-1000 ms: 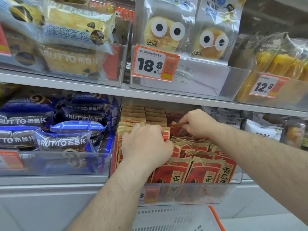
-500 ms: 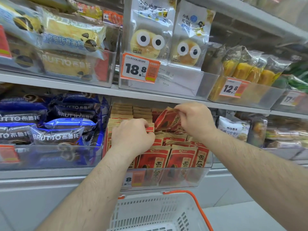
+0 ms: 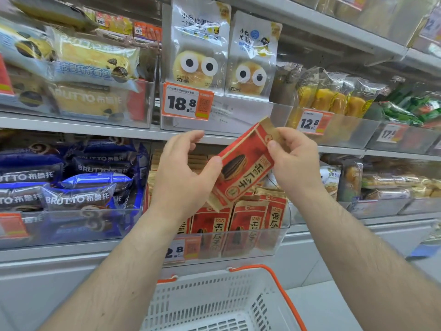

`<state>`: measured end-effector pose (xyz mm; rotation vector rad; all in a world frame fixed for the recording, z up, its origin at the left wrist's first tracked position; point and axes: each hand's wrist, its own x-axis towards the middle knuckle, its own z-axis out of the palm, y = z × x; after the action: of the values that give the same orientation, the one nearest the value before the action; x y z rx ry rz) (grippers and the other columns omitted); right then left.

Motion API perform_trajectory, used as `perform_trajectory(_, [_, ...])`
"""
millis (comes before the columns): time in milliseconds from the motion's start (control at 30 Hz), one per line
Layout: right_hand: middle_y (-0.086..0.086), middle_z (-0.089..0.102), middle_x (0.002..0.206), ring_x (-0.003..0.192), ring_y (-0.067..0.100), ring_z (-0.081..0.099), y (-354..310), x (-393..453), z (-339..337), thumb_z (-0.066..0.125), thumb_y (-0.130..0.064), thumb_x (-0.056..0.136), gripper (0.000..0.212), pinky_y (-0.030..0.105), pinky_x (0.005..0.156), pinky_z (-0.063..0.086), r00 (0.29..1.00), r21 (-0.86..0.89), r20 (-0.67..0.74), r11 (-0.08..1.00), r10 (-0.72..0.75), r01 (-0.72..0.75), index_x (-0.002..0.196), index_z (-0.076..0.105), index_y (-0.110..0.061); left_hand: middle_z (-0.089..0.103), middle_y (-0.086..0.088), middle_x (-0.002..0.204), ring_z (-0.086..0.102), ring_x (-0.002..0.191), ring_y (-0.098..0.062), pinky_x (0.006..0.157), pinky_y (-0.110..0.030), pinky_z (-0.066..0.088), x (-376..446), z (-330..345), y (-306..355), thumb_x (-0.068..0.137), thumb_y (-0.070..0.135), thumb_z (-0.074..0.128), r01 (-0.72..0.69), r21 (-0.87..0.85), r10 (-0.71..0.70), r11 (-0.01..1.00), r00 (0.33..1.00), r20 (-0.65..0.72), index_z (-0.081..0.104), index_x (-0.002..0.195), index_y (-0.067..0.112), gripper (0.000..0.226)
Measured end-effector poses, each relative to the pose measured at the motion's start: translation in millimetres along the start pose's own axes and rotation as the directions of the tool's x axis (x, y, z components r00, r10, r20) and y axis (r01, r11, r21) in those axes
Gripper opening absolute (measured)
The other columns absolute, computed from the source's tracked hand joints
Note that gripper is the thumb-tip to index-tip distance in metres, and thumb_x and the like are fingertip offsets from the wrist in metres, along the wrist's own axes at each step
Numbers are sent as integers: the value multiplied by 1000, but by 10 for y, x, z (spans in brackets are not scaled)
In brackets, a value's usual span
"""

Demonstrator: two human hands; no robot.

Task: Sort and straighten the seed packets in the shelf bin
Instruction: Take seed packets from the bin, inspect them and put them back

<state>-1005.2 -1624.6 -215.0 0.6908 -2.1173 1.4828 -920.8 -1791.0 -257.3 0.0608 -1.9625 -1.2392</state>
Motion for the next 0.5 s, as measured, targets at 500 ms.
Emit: perform_trajectory(500, [-12,66,89,82,9,66,175,-736,74,70,-12,87,32,27,75,57,959,-142,280,990,30,11,112,66,-33,75,-6,79,73,67,-18,53,-28,56,-499,104,21,98,16,60,596,-476,-465,647,803,374,73,91,18,15])
